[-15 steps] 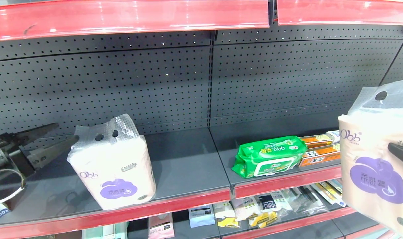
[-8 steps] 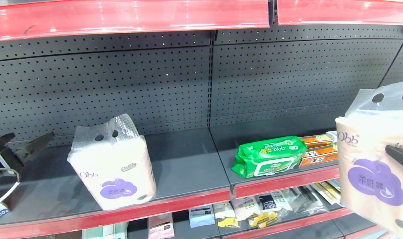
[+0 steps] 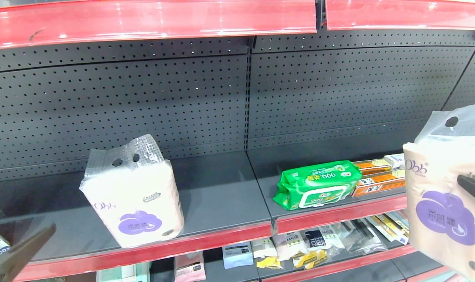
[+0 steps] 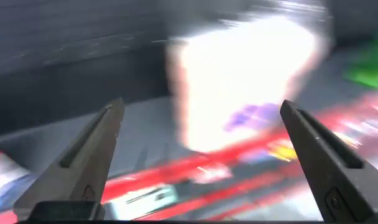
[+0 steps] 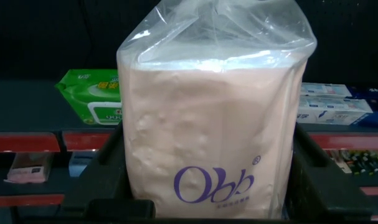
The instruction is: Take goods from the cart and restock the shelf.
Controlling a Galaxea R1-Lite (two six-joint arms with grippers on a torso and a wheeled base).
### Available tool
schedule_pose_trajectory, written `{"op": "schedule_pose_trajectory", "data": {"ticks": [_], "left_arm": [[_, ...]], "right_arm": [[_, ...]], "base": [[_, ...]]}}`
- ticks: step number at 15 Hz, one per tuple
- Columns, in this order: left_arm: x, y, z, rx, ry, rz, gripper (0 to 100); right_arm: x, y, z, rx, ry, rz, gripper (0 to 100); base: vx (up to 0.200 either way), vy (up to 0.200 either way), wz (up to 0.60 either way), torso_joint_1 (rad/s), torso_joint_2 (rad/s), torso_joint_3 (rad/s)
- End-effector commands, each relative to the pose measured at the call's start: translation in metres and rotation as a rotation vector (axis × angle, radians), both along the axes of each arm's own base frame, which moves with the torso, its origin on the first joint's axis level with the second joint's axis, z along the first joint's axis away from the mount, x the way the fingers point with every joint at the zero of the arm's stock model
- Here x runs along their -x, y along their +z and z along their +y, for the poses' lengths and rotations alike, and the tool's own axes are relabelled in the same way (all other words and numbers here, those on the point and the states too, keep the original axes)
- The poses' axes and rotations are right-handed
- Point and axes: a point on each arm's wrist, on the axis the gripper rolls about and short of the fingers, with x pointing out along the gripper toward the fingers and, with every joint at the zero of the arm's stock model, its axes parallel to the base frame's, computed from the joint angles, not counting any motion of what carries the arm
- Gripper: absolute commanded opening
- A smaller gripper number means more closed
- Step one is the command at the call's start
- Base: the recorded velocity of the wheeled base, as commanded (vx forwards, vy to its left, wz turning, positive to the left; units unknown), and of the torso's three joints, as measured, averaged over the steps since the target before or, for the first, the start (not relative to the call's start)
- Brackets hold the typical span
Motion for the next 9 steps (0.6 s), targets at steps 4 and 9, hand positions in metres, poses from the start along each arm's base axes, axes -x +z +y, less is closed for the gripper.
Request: {"op": "schedule_pose_trajectory", "data": {"ticks": [4,9], "left_arm": [[0.071,-0.027,-0.02,-0.011,-0.171,-0.063,100],[0.083,-0.069,-0.018,-0.068,0.058,-0.109,100]], "right_arm": [[-0.001,-0.001,0.001,0.004,0.022,0.006,0],[-0.004,0.003,0.005,0.007,0.152,-0.002,0]], "base": [[0.0,0.0,0.0,0.0,0.0,0.0],[0.0,0.0,0.0,0.0,0.0,0.0]]}}
